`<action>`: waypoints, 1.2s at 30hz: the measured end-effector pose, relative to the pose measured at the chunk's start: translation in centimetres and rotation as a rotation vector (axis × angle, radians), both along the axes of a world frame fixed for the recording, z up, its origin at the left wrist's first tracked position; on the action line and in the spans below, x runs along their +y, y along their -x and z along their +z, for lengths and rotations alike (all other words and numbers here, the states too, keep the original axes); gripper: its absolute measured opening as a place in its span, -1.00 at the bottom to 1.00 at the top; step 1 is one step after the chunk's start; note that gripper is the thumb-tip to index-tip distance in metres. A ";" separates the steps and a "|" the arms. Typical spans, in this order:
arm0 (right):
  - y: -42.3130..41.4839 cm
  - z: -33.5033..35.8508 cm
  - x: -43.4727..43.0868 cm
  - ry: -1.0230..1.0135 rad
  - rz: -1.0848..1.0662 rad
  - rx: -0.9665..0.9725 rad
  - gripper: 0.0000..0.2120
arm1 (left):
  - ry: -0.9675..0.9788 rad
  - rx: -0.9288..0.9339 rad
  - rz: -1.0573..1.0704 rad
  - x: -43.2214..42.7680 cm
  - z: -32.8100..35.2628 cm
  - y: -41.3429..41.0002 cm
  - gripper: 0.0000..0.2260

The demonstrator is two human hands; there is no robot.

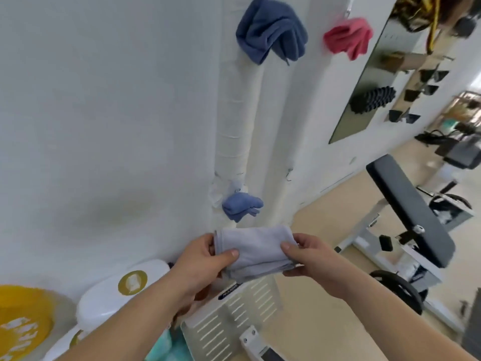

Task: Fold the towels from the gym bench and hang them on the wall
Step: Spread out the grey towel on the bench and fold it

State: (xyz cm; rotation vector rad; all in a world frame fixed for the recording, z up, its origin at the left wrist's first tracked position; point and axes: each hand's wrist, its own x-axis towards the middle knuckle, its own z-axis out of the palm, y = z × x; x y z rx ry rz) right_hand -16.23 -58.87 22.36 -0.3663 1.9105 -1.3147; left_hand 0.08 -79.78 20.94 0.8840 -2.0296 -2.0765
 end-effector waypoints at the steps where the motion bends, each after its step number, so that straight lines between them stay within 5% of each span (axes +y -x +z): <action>1: 1.2 0.6 -0.3 0.004 -0.017 -0.014 -0.64 | -0.011 0.001 -0.022 -0.8 0.5 1.7 -0.74; 11: 14.0 3.6 -2.1 0.110 -0.292 0.026 -0.77 | 0.036 0.006 -0.192 -2.9 5.0 17.3 -0.82; 17: 24.8 3.6 -3.9 0.105 -0.470 0.088 -0.66 | 0.073 -0.098 -0.109 -1.2 5.6 28.0 -0.89; 27: 40.5 -3.2 -4.1 -0.073 -0.322 0.117 -0.59 | 0.159 -0.222 0.017 0.3 -0.2 44.9 -0.86; 36: 46.4 -12.5 -7.7 -0.013 -0.312 0.265 -0.61 | 0.104 -0.315 0.104 -1.9 -9.4 51.8 -0.78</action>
